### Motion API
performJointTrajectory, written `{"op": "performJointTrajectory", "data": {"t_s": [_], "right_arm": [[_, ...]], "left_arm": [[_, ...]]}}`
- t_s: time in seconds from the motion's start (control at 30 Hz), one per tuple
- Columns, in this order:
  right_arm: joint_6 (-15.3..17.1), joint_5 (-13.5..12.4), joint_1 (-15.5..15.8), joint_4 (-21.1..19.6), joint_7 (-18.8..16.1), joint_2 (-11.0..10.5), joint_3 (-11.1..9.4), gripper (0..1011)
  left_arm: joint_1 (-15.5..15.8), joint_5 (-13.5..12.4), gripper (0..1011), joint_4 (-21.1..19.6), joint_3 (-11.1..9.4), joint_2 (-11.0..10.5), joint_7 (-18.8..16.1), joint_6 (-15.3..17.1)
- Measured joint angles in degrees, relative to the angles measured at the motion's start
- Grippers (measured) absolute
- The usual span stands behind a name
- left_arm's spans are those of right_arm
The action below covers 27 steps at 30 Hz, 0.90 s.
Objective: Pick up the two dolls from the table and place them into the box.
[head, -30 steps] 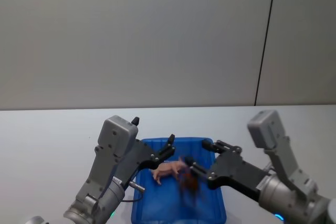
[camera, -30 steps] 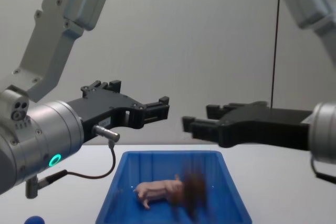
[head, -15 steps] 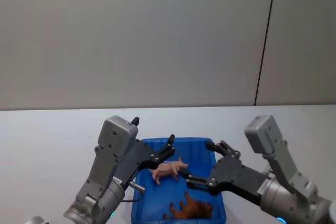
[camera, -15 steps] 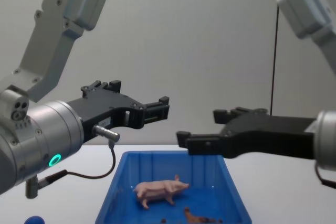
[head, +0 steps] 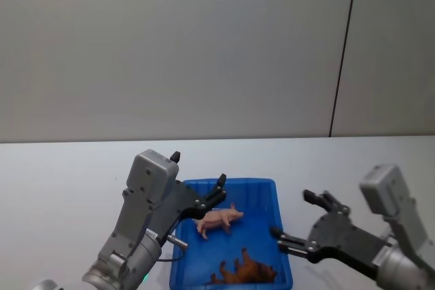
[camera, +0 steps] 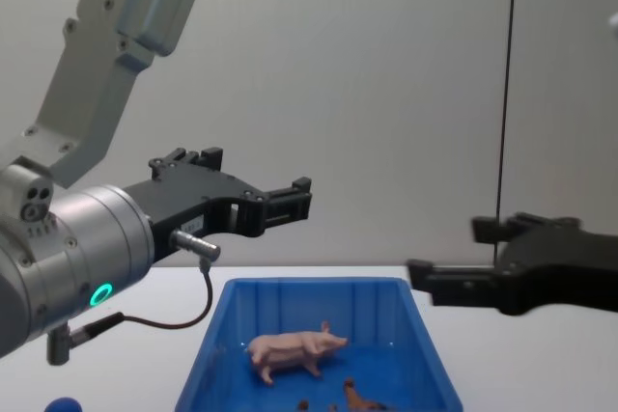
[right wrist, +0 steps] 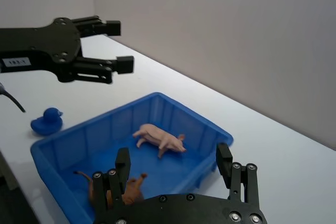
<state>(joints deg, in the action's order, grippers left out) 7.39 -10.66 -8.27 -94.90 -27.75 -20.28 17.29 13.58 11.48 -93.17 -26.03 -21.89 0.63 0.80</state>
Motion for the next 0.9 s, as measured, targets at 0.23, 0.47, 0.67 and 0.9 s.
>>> {"op": "performJointTrajectory", "data": {"t_s": [0.23,0.47,0.67,0.9], "right_arm": [[-1.6,-1.6,2.5,-0.7,2.9,-2.6,-1.4,1001],[-2.6,-2.4,3.9,-1.0,4.4,-4.0,-2.2,1001],[-3.1,-2.9,4.6,-1.2,5.2,-4.7,-2.7,1001],[-3.4,-3.2,5.0,-1.3,5.8,-5.2,-2.9,1001]], "left_arm": [[-0.4,-0.2,1001,-0.6,0.3,-0.5,-0.2,0.8],[-1.7,-0.4,1001,-2.2,0.7,-1.8,-1.7,2.8],[-4.2,0.6,1001,-4.5,1.3,-3.8,-4.3,5.8],[-7.7,2.8,1002,-6.5,1.9,-6.2,-8.0,7.8]]}}
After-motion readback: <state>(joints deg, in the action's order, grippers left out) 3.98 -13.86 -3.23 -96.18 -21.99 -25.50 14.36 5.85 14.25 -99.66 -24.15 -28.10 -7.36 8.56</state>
